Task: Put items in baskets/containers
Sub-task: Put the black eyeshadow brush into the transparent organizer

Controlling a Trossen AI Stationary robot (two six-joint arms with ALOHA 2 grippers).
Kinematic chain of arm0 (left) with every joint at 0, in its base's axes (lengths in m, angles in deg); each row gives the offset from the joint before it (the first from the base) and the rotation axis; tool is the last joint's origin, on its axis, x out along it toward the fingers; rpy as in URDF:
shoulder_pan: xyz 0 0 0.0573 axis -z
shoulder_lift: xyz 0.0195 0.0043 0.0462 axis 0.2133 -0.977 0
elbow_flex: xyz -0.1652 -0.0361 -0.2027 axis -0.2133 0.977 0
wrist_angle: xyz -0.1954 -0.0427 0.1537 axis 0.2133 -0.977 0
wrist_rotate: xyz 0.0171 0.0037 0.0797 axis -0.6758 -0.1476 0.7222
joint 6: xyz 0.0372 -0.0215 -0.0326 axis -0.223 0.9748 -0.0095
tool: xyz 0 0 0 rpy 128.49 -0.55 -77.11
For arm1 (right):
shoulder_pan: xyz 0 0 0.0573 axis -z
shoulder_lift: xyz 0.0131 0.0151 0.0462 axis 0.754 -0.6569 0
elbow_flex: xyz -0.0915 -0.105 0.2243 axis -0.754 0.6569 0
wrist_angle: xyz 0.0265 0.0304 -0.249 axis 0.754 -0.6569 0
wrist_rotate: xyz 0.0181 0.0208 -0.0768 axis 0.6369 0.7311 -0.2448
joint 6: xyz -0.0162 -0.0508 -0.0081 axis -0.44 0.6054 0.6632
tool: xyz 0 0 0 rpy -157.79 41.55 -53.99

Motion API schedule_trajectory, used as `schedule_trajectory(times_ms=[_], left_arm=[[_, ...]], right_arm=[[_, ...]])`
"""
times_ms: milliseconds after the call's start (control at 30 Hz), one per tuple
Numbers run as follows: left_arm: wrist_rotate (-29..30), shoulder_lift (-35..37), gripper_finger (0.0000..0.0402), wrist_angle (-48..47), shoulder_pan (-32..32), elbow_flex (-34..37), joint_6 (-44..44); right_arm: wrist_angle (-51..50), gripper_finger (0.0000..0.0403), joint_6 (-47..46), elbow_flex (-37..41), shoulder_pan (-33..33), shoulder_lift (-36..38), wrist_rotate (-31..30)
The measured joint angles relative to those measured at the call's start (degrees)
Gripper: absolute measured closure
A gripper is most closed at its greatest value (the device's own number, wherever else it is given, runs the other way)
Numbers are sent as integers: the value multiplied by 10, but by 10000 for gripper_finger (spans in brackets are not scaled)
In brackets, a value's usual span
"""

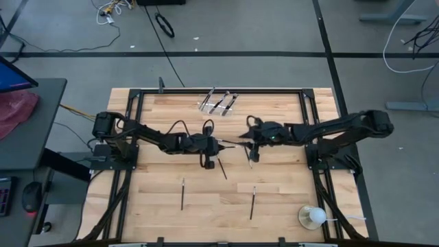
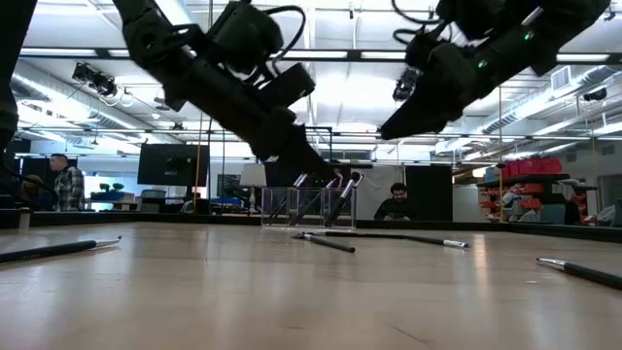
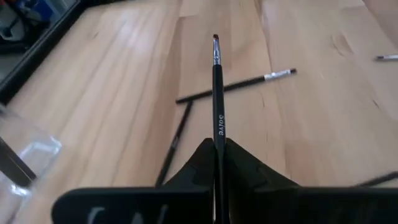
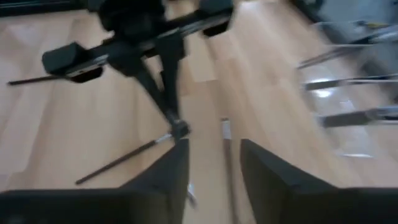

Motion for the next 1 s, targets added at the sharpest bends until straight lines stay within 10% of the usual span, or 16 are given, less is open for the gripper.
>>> schedule_trajectory(times_ms=[233,433,633,1000], left_arm=[[-54,3,386,312,-37,142,71],[-138,4,386,537,-68,211,146],[-152,4,385,544,-44,186,132],[-145,4,382,536,-32,178,124]], right_arm=[[-28,189,-21,28,-1,74,-30],[280,178,-37,146,-1,14,37],[573,195,-2,157,-1,-121,86],[608,230,40,53,-12,-185,105]])
